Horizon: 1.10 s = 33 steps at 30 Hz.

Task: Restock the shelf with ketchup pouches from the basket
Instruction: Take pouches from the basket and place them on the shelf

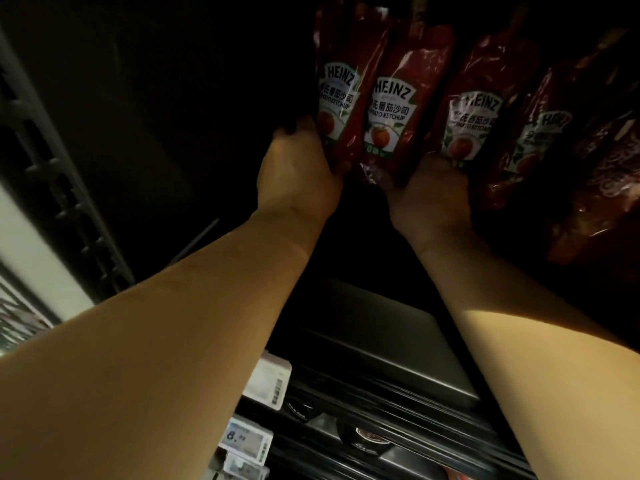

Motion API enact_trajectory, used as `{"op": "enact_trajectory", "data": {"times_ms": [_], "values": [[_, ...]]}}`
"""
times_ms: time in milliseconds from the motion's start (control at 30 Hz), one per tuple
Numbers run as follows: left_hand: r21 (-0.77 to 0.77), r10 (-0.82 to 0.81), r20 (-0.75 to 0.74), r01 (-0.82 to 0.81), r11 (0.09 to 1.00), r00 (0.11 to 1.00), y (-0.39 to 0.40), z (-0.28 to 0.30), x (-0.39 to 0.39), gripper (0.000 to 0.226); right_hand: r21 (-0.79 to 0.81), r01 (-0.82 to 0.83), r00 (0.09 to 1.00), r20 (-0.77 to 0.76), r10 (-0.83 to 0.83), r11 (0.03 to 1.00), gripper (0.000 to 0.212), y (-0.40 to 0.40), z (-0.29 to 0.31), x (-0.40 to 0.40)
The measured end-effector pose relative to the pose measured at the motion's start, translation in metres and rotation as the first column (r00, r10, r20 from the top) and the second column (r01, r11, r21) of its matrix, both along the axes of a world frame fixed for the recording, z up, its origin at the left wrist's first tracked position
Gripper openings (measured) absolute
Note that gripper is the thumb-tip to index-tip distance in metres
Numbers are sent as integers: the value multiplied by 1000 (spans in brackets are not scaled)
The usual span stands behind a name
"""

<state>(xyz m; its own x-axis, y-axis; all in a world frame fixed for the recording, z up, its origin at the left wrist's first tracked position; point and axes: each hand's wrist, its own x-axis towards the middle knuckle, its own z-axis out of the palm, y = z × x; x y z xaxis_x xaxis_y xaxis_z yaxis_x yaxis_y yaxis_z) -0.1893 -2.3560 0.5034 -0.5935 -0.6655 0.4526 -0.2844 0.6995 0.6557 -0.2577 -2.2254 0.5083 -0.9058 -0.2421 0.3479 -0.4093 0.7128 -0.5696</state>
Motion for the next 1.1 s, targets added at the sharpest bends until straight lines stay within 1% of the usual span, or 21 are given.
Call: {"op": "enact_trajectory", "data": {"times_ms": [67, 133, 233, 400, 533, 600, 667, 767, 833, 967, 1100], "values": [[17, 3, -11, -3, 1000, 1000, 2, 1, 3, 60, 25, -12, 999, -43, 13, 1000, 53, 5, -3, 1], [54, -4, -21, 5, 999, 1000, 2, 2, 4, 49, 51, -21, 999, -48, 23, 998, 46, 7, -6, -2], [53, -10, -4, 10, 999, 1000, 0, 2, 3, 41, 10, -24, 999, -25, 24, 1000, 41, 1, -6, -4], [49, -8, -6, 9, 999, 1000, -1, 3, 3, 46, -4, -19, 1000, -20, 19, 1000, 48, 3, -7, -5], [74, -27, 1, 27, 997, 1000, 0, 5, 8, 63, -4, -39, 999, 0, 39, 999, 54, 7, -7, -4], [77, -32, -4, 32, 997, 999, 0, 6, 14, 66, 8, -41, 999, 6, 41, 999, 53, 11, -6, -3], [88, -58, -9, 59, 994, 998, 1, 6, 22, 59, 48, -18, 1000, 0, 18, 999, 50, 16, -6, 2], [76, -79, 20, 77, 994, 997, 2, 4, 39, 42, 62, 27, 1000, -4, -27, 998, 41, 28, -5, 11], [120, -107, 20, 103, 987, 994, 4, 3, 55, 36, 78, 69, 998, -1, -69, 995, 41, 41, -5, 22], [164, -171, 28, 164, 973, 985, 5, 4, 82, 32, 108, 127, 992, -21, -125, 986, 35, 71, -2, 49], [225, -309, 42, 292, 930, 950, 7, 3, 114, 38, 104, 237, 968, 55, -243, 966, 24, 102, 0, 81]]}}
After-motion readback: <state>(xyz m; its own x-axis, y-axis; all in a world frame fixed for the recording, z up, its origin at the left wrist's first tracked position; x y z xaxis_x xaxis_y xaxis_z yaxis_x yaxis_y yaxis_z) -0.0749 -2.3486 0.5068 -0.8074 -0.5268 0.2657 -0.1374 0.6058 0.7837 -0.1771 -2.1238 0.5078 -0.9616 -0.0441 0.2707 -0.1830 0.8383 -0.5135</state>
